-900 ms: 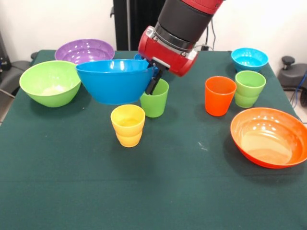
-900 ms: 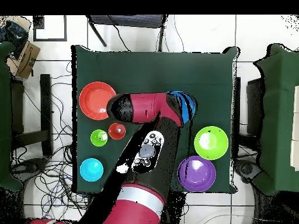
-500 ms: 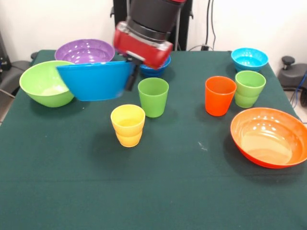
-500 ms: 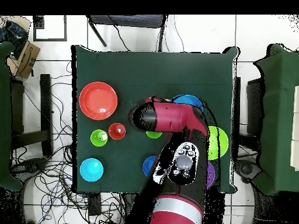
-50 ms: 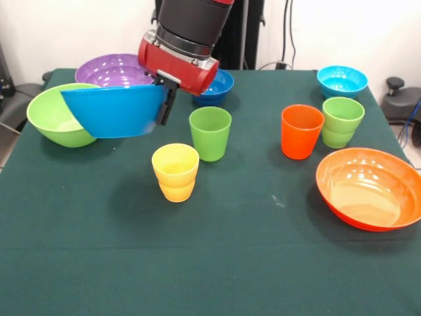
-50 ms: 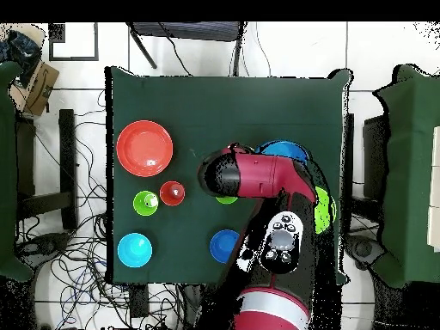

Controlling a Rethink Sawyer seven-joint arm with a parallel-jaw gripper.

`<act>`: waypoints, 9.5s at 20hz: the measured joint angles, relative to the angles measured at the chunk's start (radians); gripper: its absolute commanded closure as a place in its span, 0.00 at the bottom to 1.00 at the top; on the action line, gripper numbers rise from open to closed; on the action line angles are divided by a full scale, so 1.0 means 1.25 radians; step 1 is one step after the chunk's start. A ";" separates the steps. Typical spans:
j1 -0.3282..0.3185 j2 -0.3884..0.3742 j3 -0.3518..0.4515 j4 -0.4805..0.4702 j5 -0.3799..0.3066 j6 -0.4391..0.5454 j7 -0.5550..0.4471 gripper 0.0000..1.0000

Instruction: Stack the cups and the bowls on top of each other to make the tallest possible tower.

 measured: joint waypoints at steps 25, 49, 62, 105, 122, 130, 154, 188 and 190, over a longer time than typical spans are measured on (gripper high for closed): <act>0.053 0.075 0.011 -0.156 0.004 0.285 0.000 1.00; 0.087 0.268 -0.030 -0.520 0.042 0.648 0.000 1.00; 0.088 0.344 -0.047 -0.647 0.052 0.672 0.000 1.00; 0.135 0.314 -0.118 -0.587 0.077 0.672 0.000 1.00; 0.134 0.316 -0.122 -0.562 0.077 0.672 0.000 1.00; 0.129 0.324 -0.122 -0.556 0.078 0.664 0.000 1.00; 0.126 0.377 -0.122 -0.552 0.117 0.611 0.000 1.00; 0.126 0.382 -0.128 -0.552 0.134 0.605 0.000 1.00; 0.126 0.382 -0.128 -0.552 0.134 0.605 0.000 1.00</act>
